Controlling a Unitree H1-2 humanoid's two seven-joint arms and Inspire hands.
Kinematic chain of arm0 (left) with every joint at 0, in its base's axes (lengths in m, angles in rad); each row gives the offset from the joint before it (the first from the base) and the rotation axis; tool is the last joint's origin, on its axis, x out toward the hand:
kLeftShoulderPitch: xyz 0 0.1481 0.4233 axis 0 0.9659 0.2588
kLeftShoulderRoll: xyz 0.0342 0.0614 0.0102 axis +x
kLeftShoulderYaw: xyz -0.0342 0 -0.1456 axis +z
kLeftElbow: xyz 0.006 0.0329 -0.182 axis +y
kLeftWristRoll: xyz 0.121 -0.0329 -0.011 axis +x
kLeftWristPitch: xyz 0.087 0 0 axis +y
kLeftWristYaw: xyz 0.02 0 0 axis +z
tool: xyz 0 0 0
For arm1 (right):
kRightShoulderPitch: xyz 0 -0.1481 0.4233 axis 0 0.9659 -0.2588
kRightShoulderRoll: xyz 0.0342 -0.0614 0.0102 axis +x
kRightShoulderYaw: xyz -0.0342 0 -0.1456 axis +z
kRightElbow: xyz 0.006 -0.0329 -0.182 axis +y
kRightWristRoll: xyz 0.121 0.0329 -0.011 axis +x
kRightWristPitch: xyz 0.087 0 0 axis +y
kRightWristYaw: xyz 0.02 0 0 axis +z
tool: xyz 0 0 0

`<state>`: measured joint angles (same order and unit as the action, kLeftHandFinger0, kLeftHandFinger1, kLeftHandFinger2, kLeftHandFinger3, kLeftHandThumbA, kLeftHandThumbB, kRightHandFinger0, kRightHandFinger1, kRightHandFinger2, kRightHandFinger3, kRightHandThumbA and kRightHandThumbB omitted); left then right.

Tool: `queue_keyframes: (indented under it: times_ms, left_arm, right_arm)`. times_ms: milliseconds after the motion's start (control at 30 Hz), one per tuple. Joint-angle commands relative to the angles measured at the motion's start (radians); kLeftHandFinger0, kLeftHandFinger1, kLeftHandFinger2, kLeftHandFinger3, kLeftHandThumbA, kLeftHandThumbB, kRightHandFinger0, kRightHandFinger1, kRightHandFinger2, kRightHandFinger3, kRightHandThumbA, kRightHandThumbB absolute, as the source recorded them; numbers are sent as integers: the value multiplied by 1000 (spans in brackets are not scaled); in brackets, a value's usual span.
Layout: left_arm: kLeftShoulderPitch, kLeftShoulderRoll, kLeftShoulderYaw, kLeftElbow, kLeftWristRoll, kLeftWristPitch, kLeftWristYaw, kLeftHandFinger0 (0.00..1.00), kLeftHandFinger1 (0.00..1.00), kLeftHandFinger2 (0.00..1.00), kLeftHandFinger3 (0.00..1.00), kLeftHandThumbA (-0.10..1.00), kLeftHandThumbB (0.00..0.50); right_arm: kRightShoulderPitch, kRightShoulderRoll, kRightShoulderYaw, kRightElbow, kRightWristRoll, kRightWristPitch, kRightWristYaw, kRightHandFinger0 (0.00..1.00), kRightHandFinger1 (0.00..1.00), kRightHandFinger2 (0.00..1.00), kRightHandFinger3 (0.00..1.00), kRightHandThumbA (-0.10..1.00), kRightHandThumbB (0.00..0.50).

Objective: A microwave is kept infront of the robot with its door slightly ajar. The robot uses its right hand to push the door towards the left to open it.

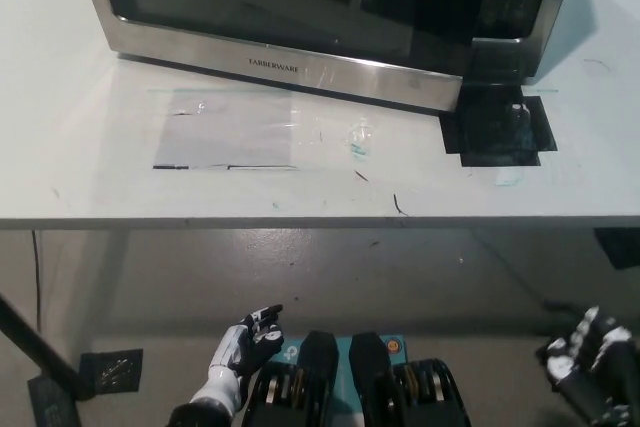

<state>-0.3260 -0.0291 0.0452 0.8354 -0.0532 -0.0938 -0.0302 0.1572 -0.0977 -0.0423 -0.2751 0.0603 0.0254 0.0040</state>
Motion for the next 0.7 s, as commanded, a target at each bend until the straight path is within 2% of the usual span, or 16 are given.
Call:
queue_keyframes:
  times_ms: [0,33,67,100,200,233,333,400,433,533,600,633,667]
  left_arm:
    - [-28,1,-3,-16,-3,-29,-7,908,888,915,808,203,291]
    - [-26,-1,0,-21,-11,-35,-15,881,871,902,793,190,290]
    - [-31,2,-1,-6,-12,-44,-23,870,864,896,786,197,301]
    - [-31,3,-3,-7,-10,-43,-21,863,862,893,782,204,297]
    - [-32,4,-7,-4,-2,-50,-16,887,871,889,779,203,287]
    - [-32,2,-4,-9,-6,-36,-16,901,882,904,805,186,280]
    - [-29,0,-1,-18,-12,-32,-20,898,883,905,800,180,283]
    - [-31,1,-3,-15,-13,-36,-26,895,884,904,803,182,290]
    - [-30,1,-4,-20,-12,-34,-26,892,882,902,803,191,296]
    - [-31,2,-11,-21,-1,-27,-21,887,878,896,790,194,288]
    - [-37,1,-12,-25,1,-14,-17,871,863,885,779,184,292]
    - [-37,1,-12,-24,1,-15,-17,866,858,881,777,183,293]
    - [-36,0,-12,-31,0,-10,-16,820,821,848,747,184,294]
  right_arm:
    - [-54,-62,-28,-218,134,173,47,385,389,483,653,241,194]
    - [-121,-107,-47,-314,138,218,42,372,376,466,622,230,208]
    - [-161,-137,-52,-337,143,213,54,349,372,468,613,220,193]
    - [-189,-156,-60,-354,162,241,54,343,373,470,612,217,201]
    - [-272,-205,-80,-378,189,282,54,351,369,472,597,172,189]
    - [-342,-227,-95,-364,185,303,46,356,360,447,579,165,196]
    - [-389,-247,-104,-347,193,319,48,353,360,447,580,166,181]
    - [-493,-252,-127,-274,188,346,24,357,383,469,597,139,162]
    - [-518,-250,-133,-248,188,348,22,406,424,511,648,134,138]
    - [-626,-251,-136,-134,144,338,10,330,352,453,615,134,143]
    - [-711,-246,-135,-34,119,331,-7,336,353,448,614,131,165]
    - [-720,-244,-135,-23,116,333,-9,332,349,444,620,134,164]
    - [-746,-243,-131,15,110,322,-7,333,353,449,633,130,156]
